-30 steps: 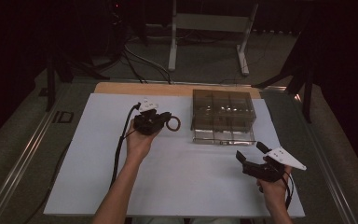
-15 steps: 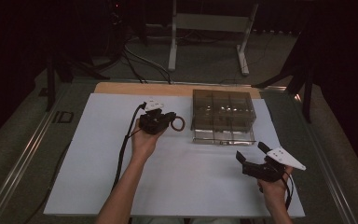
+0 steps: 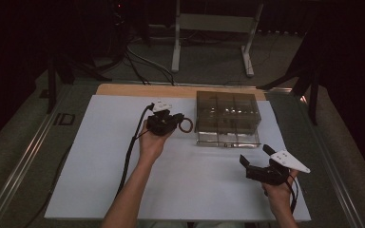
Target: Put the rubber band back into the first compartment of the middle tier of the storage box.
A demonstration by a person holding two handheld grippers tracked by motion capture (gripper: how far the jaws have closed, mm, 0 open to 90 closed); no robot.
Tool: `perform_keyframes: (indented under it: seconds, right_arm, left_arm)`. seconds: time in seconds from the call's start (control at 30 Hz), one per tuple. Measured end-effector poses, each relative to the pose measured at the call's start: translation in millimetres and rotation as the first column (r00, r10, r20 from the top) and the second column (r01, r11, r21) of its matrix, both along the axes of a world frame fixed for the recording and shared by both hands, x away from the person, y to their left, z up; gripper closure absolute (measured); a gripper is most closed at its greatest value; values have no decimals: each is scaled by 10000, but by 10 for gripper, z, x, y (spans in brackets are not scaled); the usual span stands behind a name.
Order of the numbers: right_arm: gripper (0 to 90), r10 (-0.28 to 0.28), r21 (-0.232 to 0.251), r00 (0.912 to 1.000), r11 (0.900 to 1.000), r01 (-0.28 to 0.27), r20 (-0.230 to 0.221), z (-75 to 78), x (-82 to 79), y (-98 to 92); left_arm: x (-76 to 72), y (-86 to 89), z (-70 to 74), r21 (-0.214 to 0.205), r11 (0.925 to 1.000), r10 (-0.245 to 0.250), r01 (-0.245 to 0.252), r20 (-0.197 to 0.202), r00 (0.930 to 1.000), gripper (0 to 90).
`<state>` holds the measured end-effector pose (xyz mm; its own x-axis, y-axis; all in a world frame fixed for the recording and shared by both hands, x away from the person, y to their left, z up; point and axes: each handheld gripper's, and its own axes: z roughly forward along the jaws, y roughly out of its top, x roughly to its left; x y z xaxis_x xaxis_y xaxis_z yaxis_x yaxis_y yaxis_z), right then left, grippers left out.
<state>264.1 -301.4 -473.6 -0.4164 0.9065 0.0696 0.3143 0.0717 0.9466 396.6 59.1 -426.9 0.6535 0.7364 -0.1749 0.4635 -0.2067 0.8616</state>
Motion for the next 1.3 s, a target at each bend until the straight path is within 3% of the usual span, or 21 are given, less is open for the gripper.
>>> perform_keyframes:
  seconds: [1.3]
  right_arm:
    - [0, -86, 63, 9999, 9999, 85, 96, 4, -4, -18]
  left_arm:
    - [98, -355, -52, -81, 9997, -235, 234, -167, 9996, 874]
